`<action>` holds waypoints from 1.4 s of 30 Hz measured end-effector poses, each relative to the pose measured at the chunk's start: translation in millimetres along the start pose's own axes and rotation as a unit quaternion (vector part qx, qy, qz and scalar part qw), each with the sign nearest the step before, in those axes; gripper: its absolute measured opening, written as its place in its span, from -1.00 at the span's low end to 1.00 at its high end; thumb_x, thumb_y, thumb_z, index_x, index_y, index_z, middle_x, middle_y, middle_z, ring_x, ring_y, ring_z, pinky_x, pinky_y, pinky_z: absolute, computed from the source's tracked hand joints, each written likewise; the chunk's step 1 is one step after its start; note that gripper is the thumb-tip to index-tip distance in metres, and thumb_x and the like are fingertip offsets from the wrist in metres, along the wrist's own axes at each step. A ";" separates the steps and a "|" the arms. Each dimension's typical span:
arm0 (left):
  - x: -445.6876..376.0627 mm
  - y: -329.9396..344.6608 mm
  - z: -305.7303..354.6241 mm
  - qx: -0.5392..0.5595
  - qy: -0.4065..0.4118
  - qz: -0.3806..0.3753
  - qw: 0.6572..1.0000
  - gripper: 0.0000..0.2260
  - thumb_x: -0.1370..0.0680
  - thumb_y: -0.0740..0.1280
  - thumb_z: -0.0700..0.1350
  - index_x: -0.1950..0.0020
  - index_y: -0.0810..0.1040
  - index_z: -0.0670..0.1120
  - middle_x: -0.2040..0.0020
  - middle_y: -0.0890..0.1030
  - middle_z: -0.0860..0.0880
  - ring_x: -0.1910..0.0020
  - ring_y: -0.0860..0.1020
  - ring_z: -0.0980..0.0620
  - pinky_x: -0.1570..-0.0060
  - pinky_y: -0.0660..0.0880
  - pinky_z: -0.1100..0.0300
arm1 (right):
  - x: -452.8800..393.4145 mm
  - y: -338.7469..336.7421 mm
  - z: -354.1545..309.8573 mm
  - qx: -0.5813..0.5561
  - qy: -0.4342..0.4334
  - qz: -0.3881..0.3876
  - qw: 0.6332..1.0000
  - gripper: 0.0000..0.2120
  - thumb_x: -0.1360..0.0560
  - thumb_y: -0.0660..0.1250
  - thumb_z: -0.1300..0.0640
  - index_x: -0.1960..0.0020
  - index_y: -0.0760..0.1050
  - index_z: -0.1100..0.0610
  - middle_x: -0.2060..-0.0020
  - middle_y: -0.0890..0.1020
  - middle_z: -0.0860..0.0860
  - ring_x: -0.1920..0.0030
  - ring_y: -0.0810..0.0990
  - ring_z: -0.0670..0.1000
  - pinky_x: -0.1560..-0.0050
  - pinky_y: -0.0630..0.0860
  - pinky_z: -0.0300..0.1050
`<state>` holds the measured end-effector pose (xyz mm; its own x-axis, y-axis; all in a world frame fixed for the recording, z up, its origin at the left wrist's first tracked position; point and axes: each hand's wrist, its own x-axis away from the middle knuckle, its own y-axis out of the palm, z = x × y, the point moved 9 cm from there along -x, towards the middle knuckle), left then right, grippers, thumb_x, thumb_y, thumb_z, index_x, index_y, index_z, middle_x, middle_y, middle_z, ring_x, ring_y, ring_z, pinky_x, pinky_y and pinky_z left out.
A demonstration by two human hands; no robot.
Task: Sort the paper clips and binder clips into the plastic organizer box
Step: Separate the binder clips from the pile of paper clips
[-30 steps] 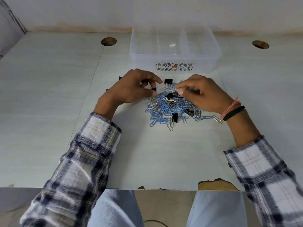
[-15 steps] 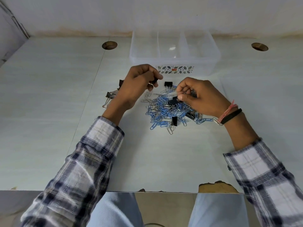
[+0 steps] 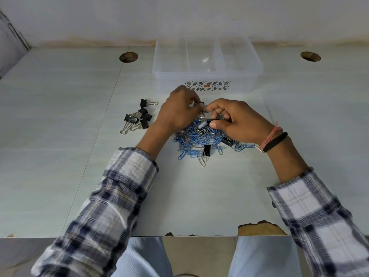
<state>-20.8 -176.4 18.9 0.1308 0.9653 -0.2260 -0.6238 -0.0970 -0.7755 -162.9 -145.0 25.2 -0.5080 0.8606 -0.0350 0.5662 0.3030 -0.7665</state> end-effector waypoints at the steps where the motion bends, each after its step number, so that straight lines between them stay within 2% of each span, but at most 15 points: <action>1: 0.2 -2.8 -1.2 0.014 -0.001 0.004 1.000 -0.79 -0.55 0.43 0.03 -0.02 0.71 -0.09 0.05 0.53 -0.05 0.12 0.46 0.07 0.18 0.35 0.23 | 0.5 -2.5 1.2 -0.026 0.004 0.003 1.000 -0.68 -0.52 0.42 0.23 -0.27 0.54 0.10 0.11 0.56 -0.12 0.32 0.48 -0.29 0.12 0.40 -0.46; 5: 3.4 -10.2 -12.6 0.147 -0.065 0.007 0.987 -0.81 -0.53 0.50 -0.04 0.03 0.68 -0.17 0.17 0.62 0.00 0.38 0.45 0.24 0.32 0.36 0.31 | 5.0 -23.7 6.6 -0.139 -0.011 0.042 0.989 -0.73 -0.52 0.43 0.22 -0.22 0.61 0.12 0.18 0.54 -0.12 0.21 0.42 0.00 0.05 0.49 -0.18; 7: 6.9 -11.9 -16.8 0.243 -0.100 0.002 0.965 -0.80 -0.53 0.50 -0.11 -0.01 0.65 -0.24 0.23 0.61 -0.04 0.41 0.44 0.20 0.35 0.38 0.32 | 6.7 -33.4 9.8 -0.196 -0.020 0.061 0.978 -0.73 -0.53 0.42 0.22 -0.23 0.60 0.18 0.11 0.59 -0.02 0.13 0.50 0.01 0.02 0.53 -0.15; 9: 10.7 -16.7 -13.7 0.313 -0.114 0.002 0.943 -0.82 -0.54 0.47 -0.19 -0.04 0.63 -0.30 0.17 0.66 -0.14 0.43 0.47 0.21 0.39 0.38 0.39 | 6.4 -36.2 12.6 -0.271 -0.018 0.067 0.960 -0.74 -0.54 0.39 0.27 -0.23 0.59 0.24 0.07 0.60 0.08 0.06 0.56 0.02 0.02 0.58 -0.12; 11: 13.2 -22.2 -10.1 0.367 -0.130 0.008 0.921 -0.92 -0.55 0.41 -0.24 0.01 0.64 -0.25 0.15 0.69 -0.15 0.42 0.44 0.18 0.41 0.33 0.34 | 5.1 -35.7 15.0 -0.337 -0.009 0.073 0.939 -0.75 -0.55 0.36 0.31 -0.22 0.56 0.29 0.07 0.61 0.12 0.05 0.58 0.04 0.02 0.60 -0.08; 16: 18.1 -15.0 -13.9 0.531 -0.191 -0.017 0.826 -0.85 -0.57 0.22 -0.20 0.04 0.59 -0.17 0.30 0.44 0.00 0.39 0.33 0.07 0.46 0.15 0.22 | 4.8 -36.5 15.2 -0.422 -0.004 0.091 0.902 -0.80 -0.54 0.35 0.33 -0.16 0.54 0.34 0.03 0.63 0.29 0.03 0.63 0.19 0.06 0.61 -0.03; 19: 22.3 -5.9 -4.9 0.575 -0.204 -0.064 0.790 -0.89 -0.59 0.33 -0.14 0.13 0.53 -0.11 0.30 0.40 0.02 0.41 0.35 0.08 0.53 0.12 0.28 | 5.5 -34.9 14.9 -0.428 0.007 0.094 0.899 -0.75 -0.50 0.39 0.37 -0.16 0.51 0.39 0.04 0.66 0.36 0.05 0.68 0.27 0.06 0.63 0.01; 21: 22.7 -4.6 -1.7 0.551 -0.188 -0.083 0.809 -0.86 -0.59 0.42 -0.15 0.14 0.55 -0.12 0.31 0.44 -0.01 0.44 0.38 0.07 0.57 0.14 0.31 | 5.8 -34.0 17.5 -0.430 0.025 0.104 0.896 -0.76 -0.46 0.43 0.40 -0.11 0.51 0.35 0.08 0.68 0.35 0.09 0.69 0.29 0.10 0.63 0.02; 25: 27.2 -8.7 6.1 0.375 -0.111 -0.130 0.911 -0.77 -0.55 0.48 -0.16 0.02 0.65 -0.35 0.38 0.54 -0.06 0.51 0.36 0.06 0.53 0.26 0.31 | 7.8 -35.9 24.2 -0.423 0.053 0.133 0.895 -0.77 -0.44 0.44 0.43 -0.05 0.51 0.29 0.12 0.67 0.39 0.20 0.64 0.26 0.18 0.62 0.00; 27: 31.1 -7.4 6.2 0.297 -0.101 -0.163 0.935 -0.80 -0.54 0.50 -0.17 -0.04 0.70 -0.31 0.40 0.60 -0.05 0.49 0.40 0.09 0.46 0.36 0.31 | 8.7 -38.5 26.0 -0.420 0.062 0.146 0.894 -0.78 -0.43 0.43 0.44 -0.04 0.51 0.29 0.12 0.66 0.41 0.22 0.61 0.24 0.21 0.62 -0.03; 30: 33.4 -5.2 2.7 0.199 -0.088 -0.195 0.956 -0.83 -0.45 0.59 -0.09 -0.01 0.77 -0.10 0.18 0.73 -0.16 0.26 0.57 0.06 0.18 0.51 0.18 | 8.4 -40.0 28.1 -0.420 0.071 0.153 0.892 -0.77 -0.42 0.45 0.43 -0.02 0.51 0.27 0.17 0.66 0.35 0.23 0.60 0.22 0.22 0.61 -0.06; 32: 33.2 -3.4 0.1 0.171 -0.086 -0.196 0.962 -0.82 -0.41 0.62 -0.03 0.03 0.79 -0.03 0.14 0.75 -0.12 0.20 0.60 0.06 0.09 0.54 0.14 | 8.3 -39.6 27.8 -0.414 0.069 0.151 0.895 -0.75 -0.40 0.50 0.39 0.00 0.51 0.22 0.18 0.65 0.32 0.23 0.60 0.20 0.23 0.59 -0.09; 35: 32.2 -2.7 2.7 0.165 -0.083 -0.192 0.964 -0.83 -0.39 0.62 -0.04 0.07 0.78 -0.04 0.16 0.74 -0.10 0.20 0.61 0.07 0.07 0.56 0.10 | 8.4 -38.4 27.0 -0.401 0.066 0.147 0.902 -0.74 -0.38 0.54 0.34 0.04 0.51 0.18 0.20 0.64 0.27 0.21 0.59 0.19 0.24 0.59 -0.14; 39: 32.9 -6.3 7.2 0.176 -0.071 -0.190 0.963 -0.88 -0.42 0.59 -0.15 0.09 0.75 -0.14 0.14 0.72 -0.19 0.20 0.58 0.05 0.07 0.53 0.12 | 7.7 -36.1 27.5 -0.392 0.061 0.132 0.908 -0.76 -0.40 0.53 0.32 0.04 0.51 0.19 0.26 0.64 0.19 0.26 0.59 0.15 0.27 0.57 -0.15; 42: 32.2 -9.0 6.5 0.182 -0.066 -0.182 0.964 -0.87 -0.43 0.59 -0.13 0.06 0.75 -0.12 0.20 0.68 -0.13 0.22 0.54 0.05 0.09 0.51 0.12 | 6.8 -33.0 26.4 -0.389 0.059 0.117 0.912 -0.80 -0.43 0.49 0.32 -0.01 0.53 0.23 0.24 0.66 0.16 0.28 0.62 0.10 0.28 0.58 -0.16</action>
<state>-16.0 -142.9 22.5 0.3090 0.9438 0.1177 -0.7869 0.3232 -0.5257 -202.1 -160.0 33.4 -0.2664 0.9632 -0.0361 0.9627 0.2641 -0.0586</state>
